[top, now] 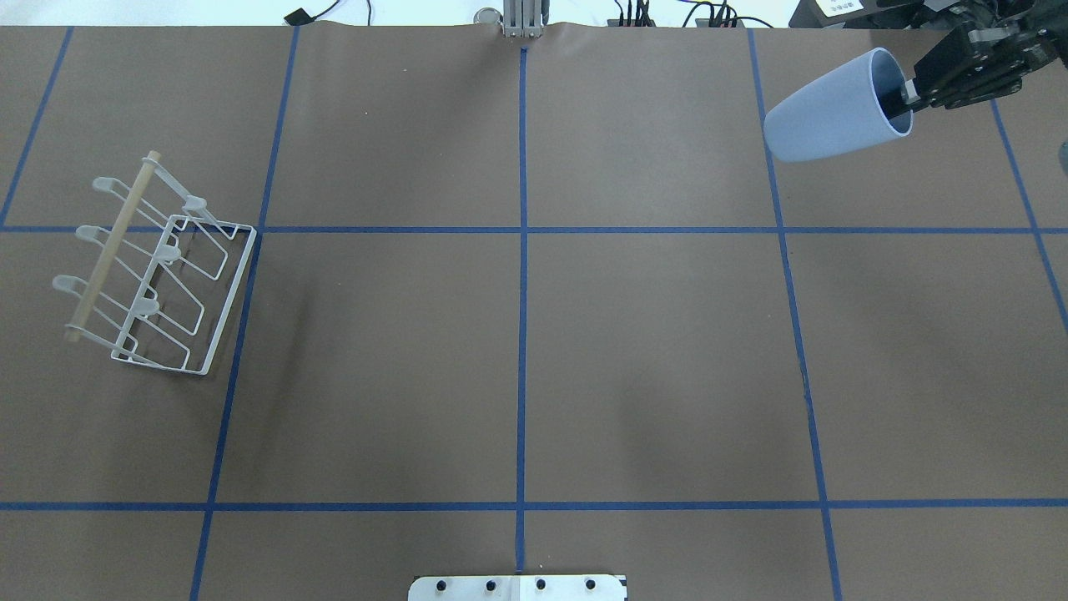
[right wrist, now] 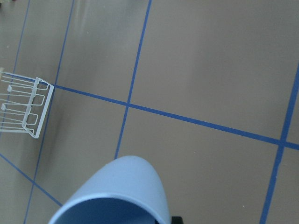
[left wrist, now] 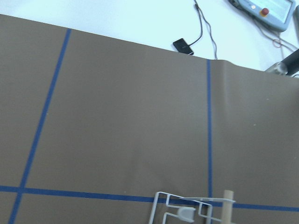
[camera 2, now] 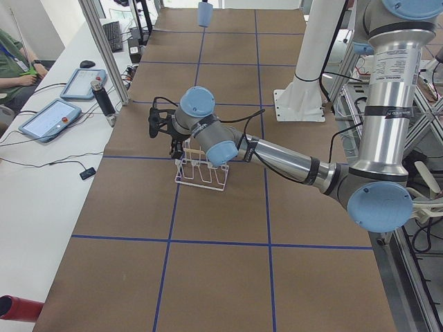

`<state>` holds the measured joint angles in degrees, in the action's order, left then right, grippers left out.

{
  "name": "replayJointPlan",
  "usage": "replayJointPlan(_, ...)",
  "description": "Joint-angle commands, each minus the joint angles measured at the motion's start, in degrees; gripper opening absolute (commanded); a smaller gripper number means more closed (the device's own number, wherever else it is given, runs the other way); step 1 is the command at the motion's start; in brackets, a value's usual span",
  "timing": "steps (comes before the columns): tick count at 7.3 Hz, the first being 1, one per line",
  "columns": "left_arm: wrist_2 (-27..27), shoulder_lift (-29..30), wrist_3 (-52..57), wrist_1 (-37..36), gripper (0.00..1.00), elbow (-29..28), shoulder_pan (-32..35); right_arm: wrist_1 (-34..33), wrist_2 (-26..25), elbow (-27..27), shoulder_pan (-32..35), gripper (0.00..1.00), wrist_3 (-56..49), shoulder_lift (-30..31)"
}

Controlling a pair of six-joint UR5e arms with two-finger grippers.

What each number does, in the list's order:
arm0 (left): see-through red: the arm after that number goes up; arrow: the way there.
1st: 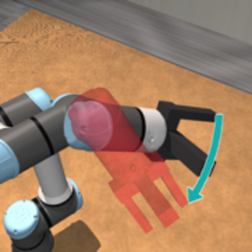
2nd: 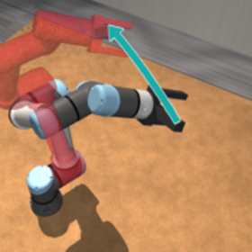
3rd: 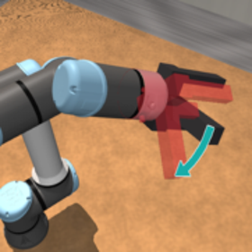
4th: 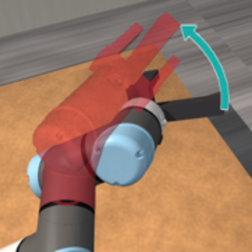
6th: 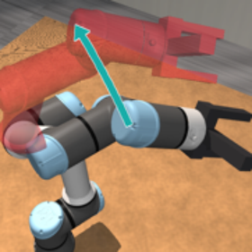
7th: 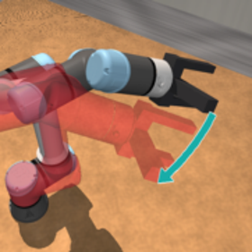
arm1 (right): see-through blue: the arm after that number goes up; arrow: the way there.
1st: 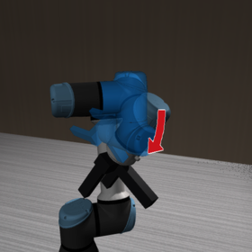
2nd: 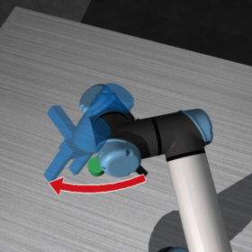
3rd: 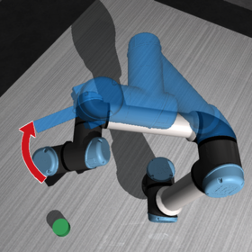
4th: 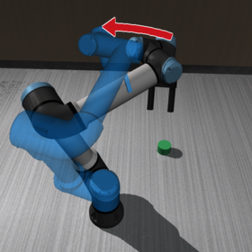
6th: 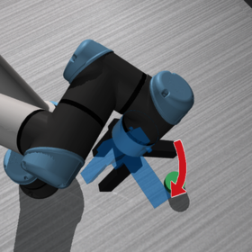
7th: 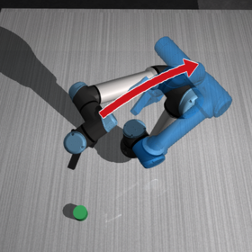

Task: Hang cup on cup holder
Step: 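Grip the cup rim with the right gripper and lift it, tipping sideways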

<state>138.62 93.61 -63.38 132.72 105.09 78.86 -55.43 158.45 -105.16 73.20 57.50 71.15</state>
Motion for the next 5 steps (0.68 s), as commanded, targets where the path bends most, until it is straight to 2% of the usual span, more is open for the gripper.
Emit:
replayJointPlan(1, -0.2, 3.9, -21.7, 12.2, 0.98, 0.3, -5.2, 12.0, -7.1, -2.7, -5.1, 0.00, 17.8, -1.8)
replayJointPlan(3, -0.4, 7.4, -36.7, 19.5, 0.98, 0.4, -8.2, 29.9, -14.9, -2.6, -11.8, 0.00, 36.7, -1.7)
replayJointPlan(4, -1.4, 11.5, -45.5, 21.7, 0.98, 0.4, -10.0, 36.3, -19.4, -2.6, -15.2, 0.00, 41.8, -1.7)
replayJointPlan(5, -5.1, 16.0, -52.7, 21.8, 0.98, 0.6, -13.7, 40.4, -22.1, -2.6, -17.7, 0.00, 45.0, -1.7)
